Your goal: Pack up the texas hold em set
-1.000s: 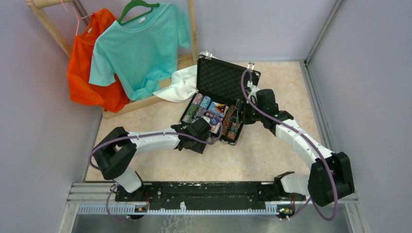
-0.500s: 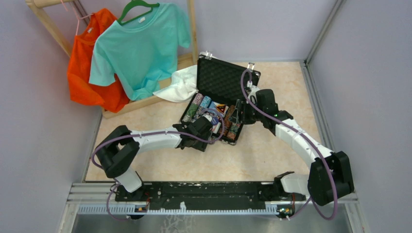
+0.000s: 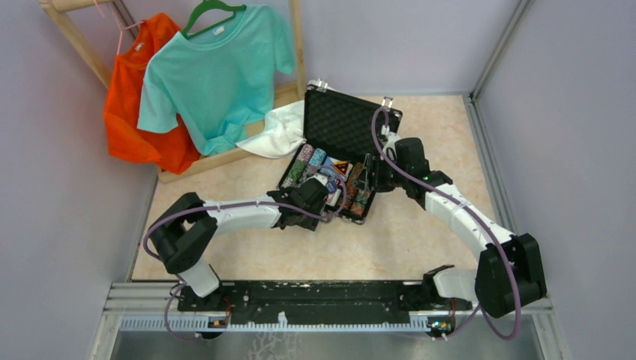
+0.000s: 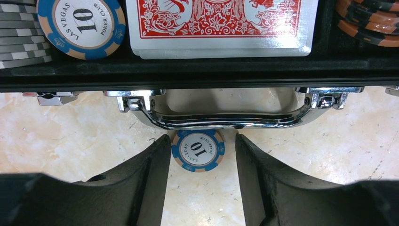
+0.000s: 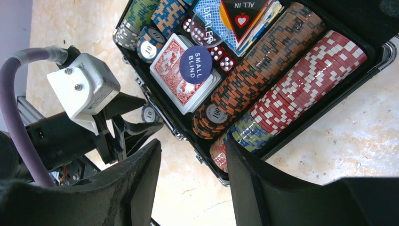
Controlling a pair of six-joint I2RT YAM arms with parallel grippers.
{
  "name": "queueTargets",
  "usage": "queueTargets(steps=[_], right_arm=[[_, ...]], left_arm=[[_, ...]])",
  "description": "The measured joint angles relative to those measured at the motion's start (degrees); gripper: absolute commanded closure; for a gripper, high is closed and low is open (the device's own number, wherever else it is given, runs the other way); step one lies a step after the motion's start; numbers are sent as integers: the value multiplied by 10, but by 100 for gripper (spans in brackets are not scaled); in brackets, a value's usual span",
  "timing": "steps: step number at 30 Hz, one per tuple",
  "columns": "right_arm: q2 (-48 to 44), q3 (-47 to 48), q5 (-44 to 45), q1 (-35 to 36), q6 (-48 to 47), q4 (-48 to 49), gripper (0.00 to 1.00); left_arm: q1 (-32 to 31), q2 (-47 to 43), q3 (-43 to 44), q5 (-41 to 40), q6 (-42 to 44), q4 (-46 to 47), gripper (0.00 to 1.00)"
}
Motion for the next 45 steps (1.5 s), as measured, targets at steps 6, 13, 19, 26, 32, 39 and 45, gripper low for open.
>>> queueTargets(steps=[6, 13, 19, 26, 32, 39, 45], right_arm=[[0, 0, 0, 0, 0, 0, 47], [0, 0, 0, 0, 0, 0, 47], [0, 0, 0, 0, 0, 0, 47], [0, -4, 1, 0, 0, 0, 47], [0, -4, 2, 0, 0, 0, 47], [0, -4, 2, 0, 0, 0, 47], [0, -4, 2, 0, 0, 0, 47]], left_arm=[[0, 0, 0, -2, 0, 2, 43], [0, -3, -2, 1, 0, -1, 32], [0, -9, -9, 3, 3, -2, 38], [2, -10, -10, 6, 7, -1, 42], [4, -13, -14, 7, 11, 1, 50], [5, -16, -17, 12, 14, 2, 54], [5, -18, -19, 12, 14, 3, 54]])
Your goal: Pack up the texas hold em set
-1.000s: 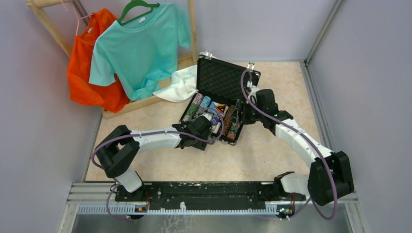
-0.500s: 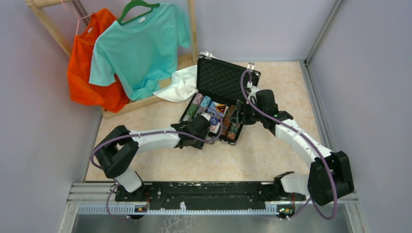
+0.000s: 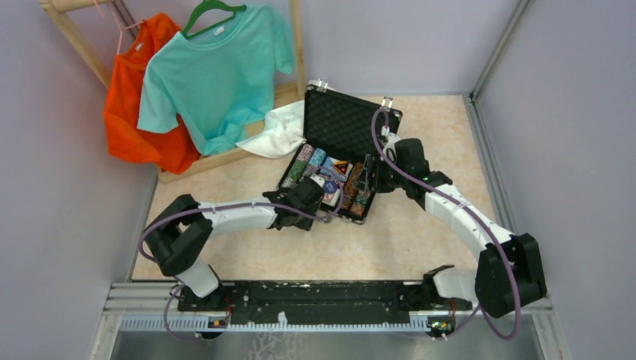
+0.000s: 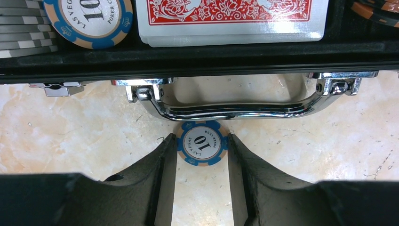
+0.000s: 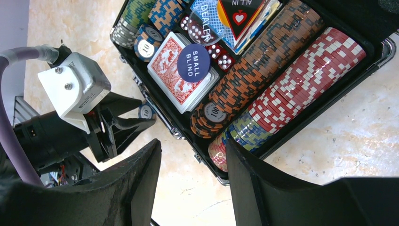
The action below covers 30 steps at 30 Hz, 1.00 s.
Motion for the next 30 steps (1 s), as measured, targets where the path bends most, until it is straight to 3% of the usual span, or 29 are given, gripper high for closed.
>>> queueTargets(steps=[30], right_arm=[[23, 0, -23, 0, 0, 11, 47]], left_arm=[[0, -34, 31, -2, -2, -93, 52]])
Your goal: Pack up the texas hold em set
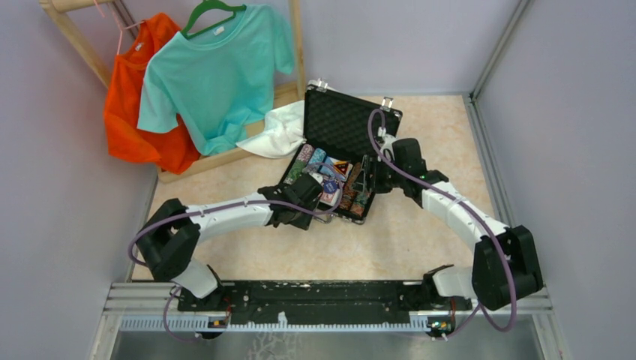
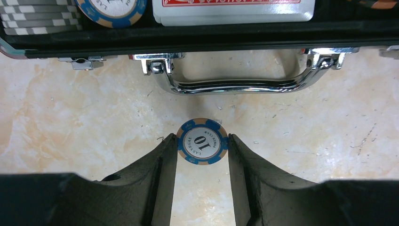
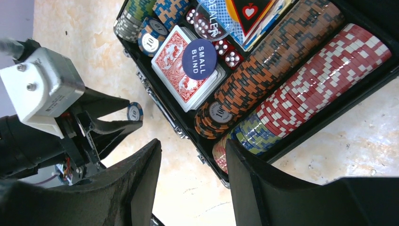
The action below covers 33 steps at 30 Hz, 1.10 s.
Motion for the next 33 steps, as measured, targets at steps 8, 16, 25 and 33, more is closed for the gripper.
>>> queueTargets(steps=[8, 16, 25, 33], right_arm=[[27, 5, -50, 0, 2, 12, 47], [89, 75, -75, 32, -6, 2, 46], [160, 96, -125, 52, 3, 21, 46], [192, 103, -147, 61, 17, 38, 47]], left_arm=[[0, -9, 17, -4, 7, 0, 52], [0, -11, 35, -5, 12, -1, 51], [0, -21, 36, -5, 19, 2, 51], [0, -27, 45, -5, 29, 8, 51]])
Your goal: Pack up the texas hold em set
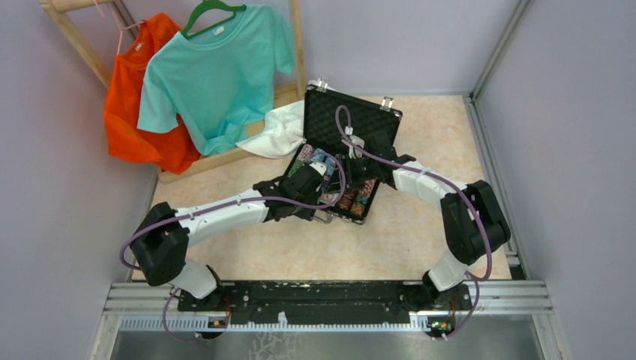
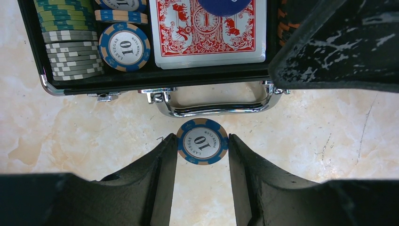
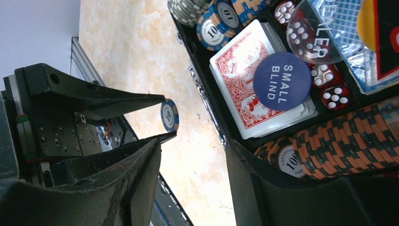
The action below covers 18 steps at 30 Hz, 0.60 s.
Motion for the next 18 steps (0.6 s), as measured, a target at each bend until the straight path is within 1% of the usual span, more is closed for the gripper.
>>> queueTargets(steps=[6, 9, 18], right_arm=[[14, 17, -6, 12, 12, 15, 47], [36, 26, -10, 20, 16, 24, 47], [71, 26, -17, 29, 20, 26, 47]], left_arm=[[0, 0, 6, 0, 5, 2, 50], [0, 0, 7, 0, 7, 5, 50], [-2, 0, 12, 1, 15, 8, 50]])
